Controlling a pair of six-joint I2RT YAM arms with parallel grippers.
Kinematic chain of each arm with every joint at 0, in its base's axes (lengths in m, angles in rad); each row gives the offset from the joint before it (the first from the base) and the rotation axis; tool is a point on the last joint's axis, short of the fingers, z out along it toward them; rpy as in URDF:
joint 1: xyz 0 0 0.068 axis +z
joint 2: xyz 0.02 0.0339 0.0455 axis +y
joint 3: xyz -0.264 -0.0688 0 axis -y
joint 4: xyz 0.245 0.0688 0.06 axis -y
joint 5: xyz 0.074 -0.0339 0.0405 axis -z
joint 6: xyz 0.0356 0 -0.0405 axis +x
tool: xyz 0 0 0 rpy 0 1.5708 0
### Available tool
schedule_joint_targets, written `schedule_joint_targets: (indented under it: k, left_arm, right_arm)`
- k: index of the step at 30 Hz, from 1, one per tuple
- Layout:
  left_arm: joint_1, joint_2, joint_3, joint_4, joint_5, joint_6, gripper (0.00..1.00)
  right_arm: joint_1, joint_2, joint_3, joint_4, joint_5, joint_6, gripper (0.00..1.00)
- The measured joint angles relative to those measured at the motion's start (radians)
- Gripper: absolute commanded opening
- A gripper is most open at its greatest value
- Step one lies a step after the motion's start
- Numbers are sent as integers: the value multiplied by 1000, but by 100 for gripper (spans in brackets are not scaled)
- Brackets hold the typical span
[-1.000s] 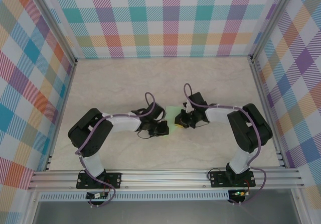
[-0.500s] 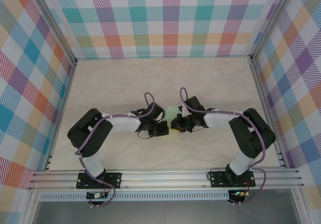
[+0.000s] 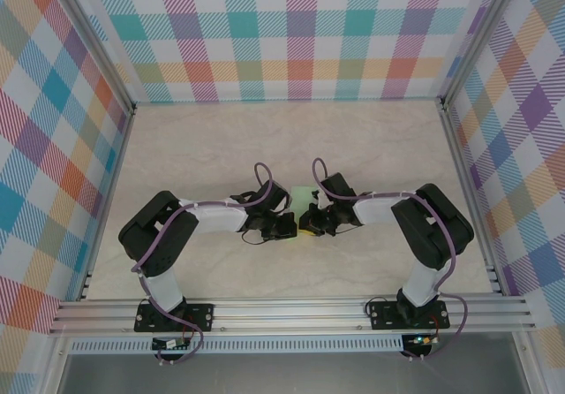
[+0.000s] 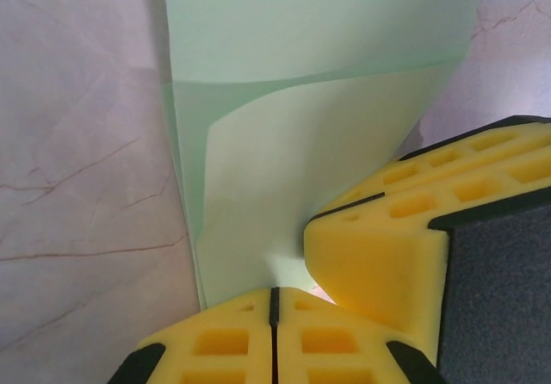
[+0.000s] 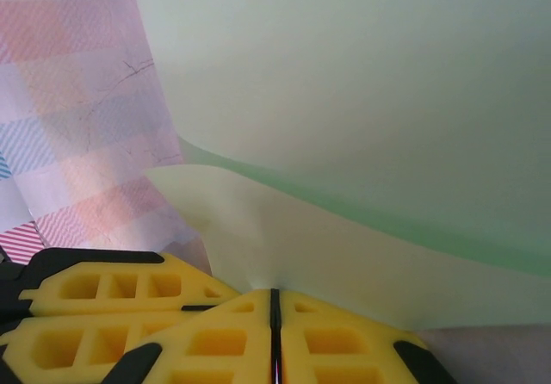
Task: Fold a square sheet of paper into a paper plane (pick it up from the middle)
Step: Third fold the triangle at the center of the table.
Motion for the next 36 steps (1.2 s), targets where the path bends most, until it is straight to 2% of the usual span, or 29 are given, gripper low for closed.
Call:
schedule_joint_targets:
  k: [9, 19, 30, 36]
  left_arm:
    - [0, -2, 0, -2, -5, 1, 5]
    - [0, -2, 0, -2, -5, 1, 5]
    - [0, -2, 0, -2, -5, 4, 5]
    - [0, -1, 1, -3, -5, 5, 5]
  right_arm:
    - [-18, -5, 0, -5, 8, -3, 11]
    - [-124, -4, -10, 26, 5, -16, 11]
    - [-226, 20, -21, 70, -90, -37, 12]
    - [-262, 20, -7, 40, -82, -52, 12]
